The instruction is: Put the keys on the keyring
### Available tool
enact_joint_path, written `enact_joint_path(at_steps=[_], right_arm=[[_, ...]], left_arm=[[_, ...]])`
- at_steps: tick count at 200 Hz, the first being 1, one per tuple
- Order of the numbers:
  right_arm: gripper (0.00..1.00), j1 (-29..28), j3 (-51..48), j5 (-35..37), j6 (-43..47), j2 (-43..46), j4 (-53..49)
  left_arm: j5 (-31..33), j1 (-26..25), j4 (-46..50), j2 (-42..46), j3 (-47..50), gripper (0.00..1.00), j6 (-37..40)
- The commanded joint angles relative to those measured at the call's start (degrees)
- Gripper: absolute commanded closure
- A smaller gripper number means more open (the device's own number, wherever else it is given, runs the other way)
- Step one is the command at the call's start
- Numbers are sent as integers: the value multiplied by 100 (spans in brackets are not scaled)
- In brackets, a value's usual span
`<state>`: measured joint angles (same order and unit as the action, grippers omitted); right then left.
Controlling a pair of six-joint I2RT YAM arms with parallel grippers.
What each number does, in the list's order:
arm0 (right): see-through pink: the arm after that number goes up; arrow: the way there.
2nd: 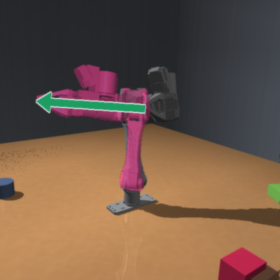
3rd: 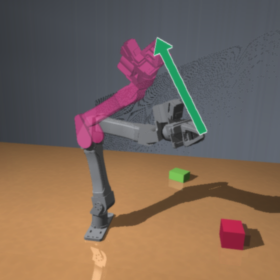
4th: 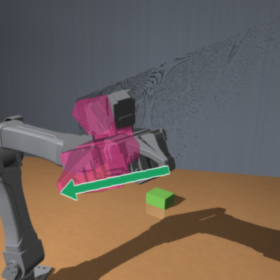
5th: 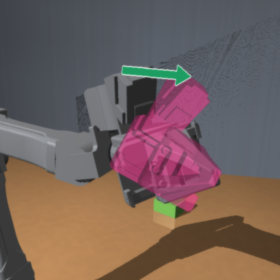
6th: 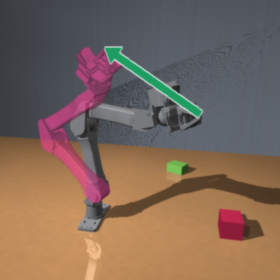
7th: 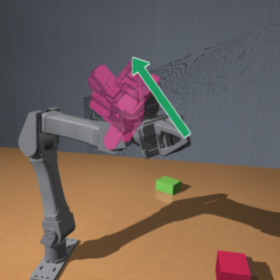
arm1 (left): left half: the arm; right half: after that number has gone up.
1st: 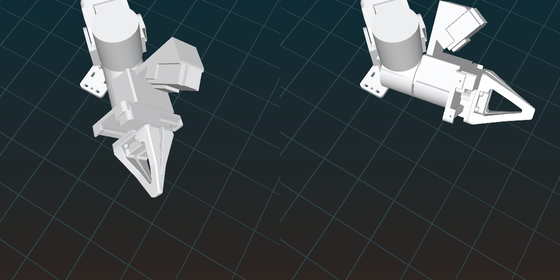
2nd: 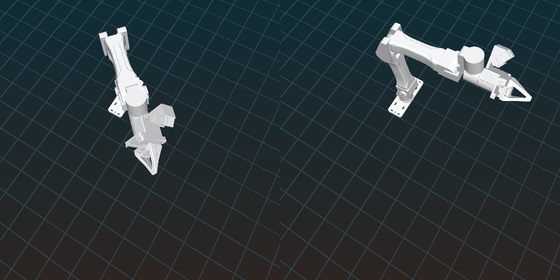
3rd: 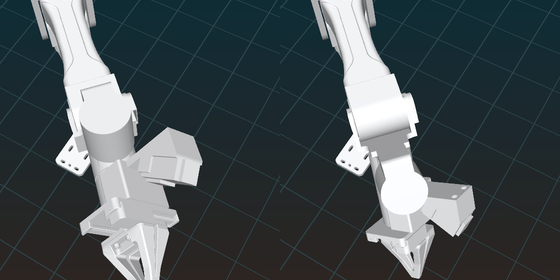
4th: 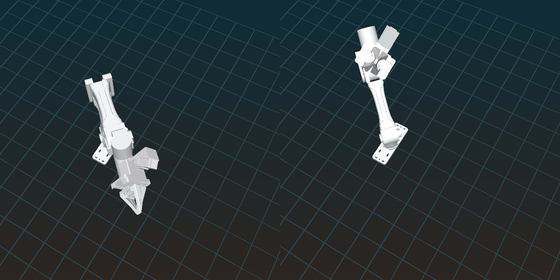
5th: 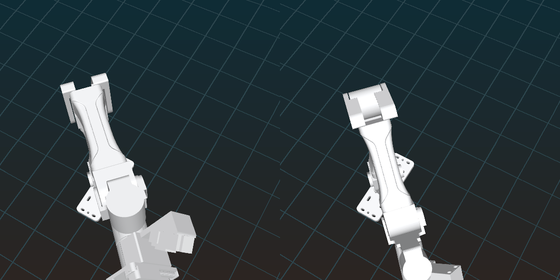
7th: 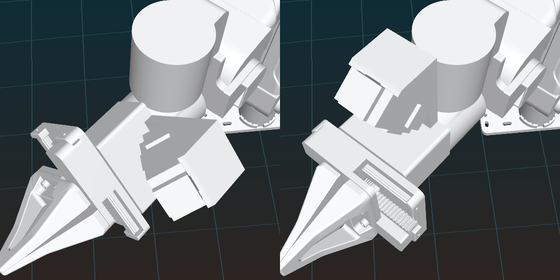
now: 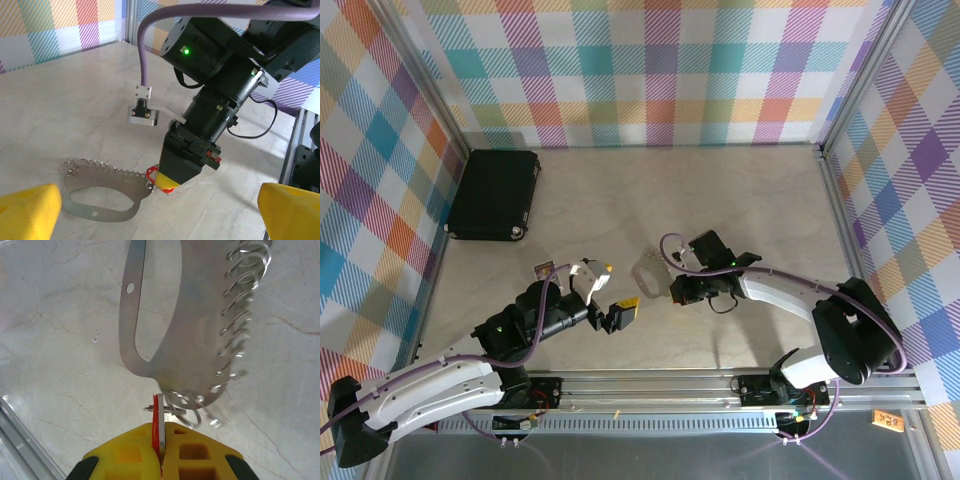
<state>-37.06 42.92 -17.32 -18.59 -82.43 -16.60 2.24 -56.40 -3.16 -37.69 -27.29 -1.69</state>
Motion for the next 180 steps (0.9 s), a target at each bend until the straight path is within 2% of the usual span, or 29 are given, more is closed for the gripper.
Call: enact_joint_path(at_steps=[1, 93, 141, 180], right_arm=[[100, 23, -128, -199, -160, -128, 362], [100, -47, -808, -329, -538, -54, 658], [92, -78, -1061, -261, -706, 56, 803], [81, -108, -1130, -211, -760, 194, 765]], left_arm=[[114, 10, -67, 115, -163, 0, 40], [436, 6, -17, 36, -128, 0, -44], [462, 6, -54, -88, -136, 0, -64], [541, 6, -45, -107, -154, 0, -92]])
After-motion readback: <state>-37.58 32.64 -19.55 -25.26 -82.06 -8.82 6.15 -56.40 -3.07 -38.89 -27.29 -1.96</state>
